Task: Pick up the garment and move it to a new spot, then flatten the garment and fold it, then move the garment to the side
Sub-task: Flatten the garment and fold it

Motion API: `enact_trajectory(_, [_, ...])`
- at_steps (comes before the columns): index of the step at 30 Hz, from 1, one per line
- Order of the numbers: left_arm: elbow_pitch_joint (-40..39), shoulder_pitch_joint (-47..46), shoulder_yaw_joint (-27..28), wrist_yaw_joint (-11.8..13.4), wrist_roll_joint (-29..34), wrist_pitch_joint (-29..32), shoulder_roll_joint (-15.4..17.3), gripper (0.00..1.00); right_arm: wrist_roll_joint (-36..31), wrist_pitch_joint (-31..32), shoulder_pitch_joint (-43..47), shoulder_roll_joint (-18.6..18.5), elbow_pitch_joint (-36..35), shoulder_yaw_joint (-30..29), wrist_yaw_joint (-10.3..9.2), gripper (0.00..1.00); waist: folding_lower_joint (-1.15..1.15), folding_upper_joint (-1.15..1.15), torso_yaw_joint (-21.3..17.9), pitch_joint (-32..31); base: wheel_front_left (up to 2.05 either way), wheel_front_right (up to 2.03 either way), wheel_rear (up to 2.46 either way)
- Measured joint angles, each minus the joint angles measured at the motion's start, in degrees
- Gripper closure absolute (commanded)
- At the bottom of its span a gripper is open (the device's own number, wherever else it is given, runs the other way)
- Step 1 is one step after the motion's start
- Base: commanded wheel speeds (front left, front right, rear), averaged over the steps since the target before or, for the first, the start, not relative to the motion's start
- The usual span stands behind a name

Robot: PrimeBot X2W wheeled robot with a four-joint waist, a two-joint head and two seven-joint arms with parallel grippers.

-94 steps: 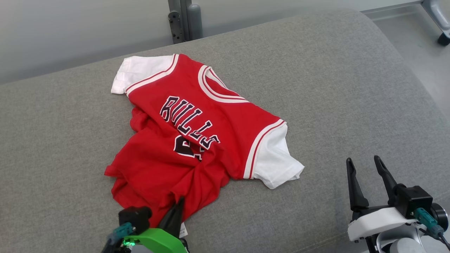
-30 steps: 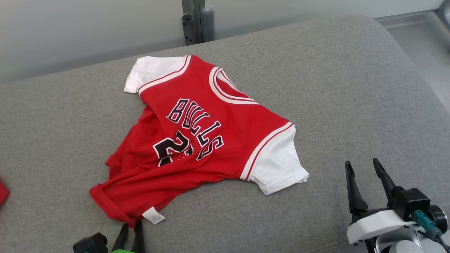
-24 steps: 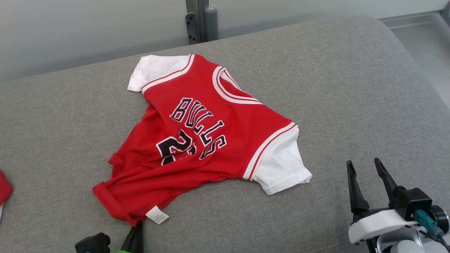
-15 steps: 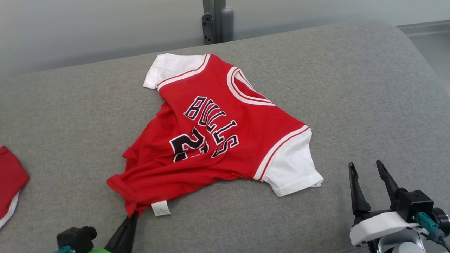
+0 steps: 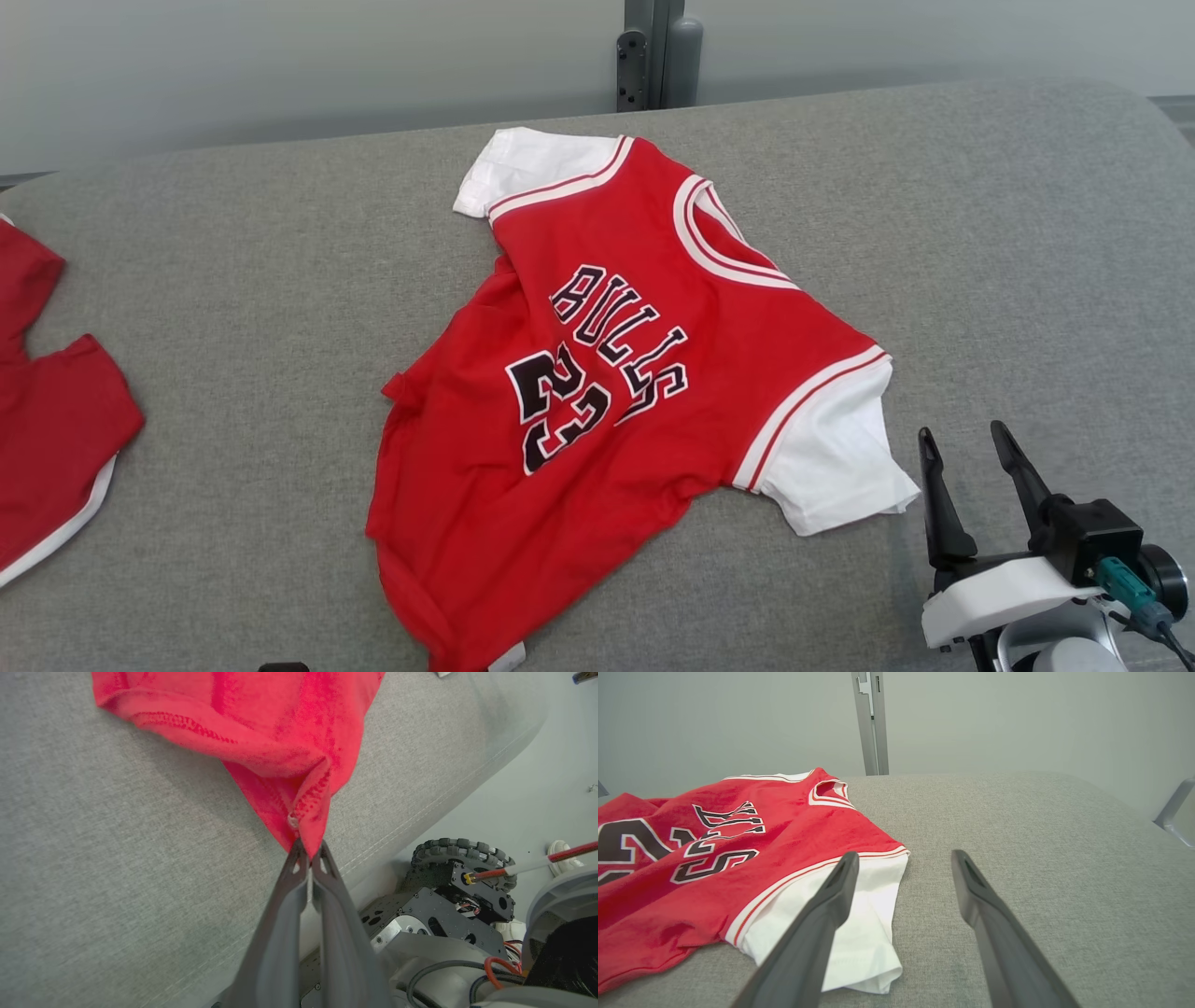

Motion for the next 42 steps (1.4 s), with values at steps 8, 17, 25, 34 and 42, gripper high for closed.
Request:
enact_trajectory(8, [12.68,-4.47,-5.55,-0.31,-0.64,-8.95,-1.85,1.00,-0.54,0.00,-0.07,0.02,0.30,-0.20,0.00,0.00,0.00,0.00,-0.35,0.06,0.00,0.00,0.00])
enact_trajectory(17, [20.89,-8.11,-4.94,-0.38,-4.43,-14.23,0.70,1.00,-1.03,0.00,0.36,0.00,0.44,-0.79,0.00,0.00,0.00,0.00,0.04,-1.68,0.00,0.00,0.00])
enact_trajectory(25, [24.93,-11.48,-4.57,-0.38,-8.55,-16.29,2.04,1.00,-1.04,0.00,0.43,0.00,0.74,-0.10,0.00,0.00,0.00,0.00,1.10,-2.74,0.00,0.00,0.00])
enact_trajectory(34, [26.76,-12.83,-10.59,-0.38,-13.74,-16.31,1.30,1.00,-1.14,0.00,0.73,0.01,1.00,0.11,0.00,0.00,0.00,0.00,0.65,-3.11,0.00,0.00,0.00])
enact_trajectory(42, [28.40,-13.81,-12.22,-0.38,-17.33,-18.20,2.77,0.68,-1.30,0.00,1.33,0.00,1.20,-0.10,0.00,0.00,0.00,0.00,0.96,-3.86,0.00,0.00,0.00])
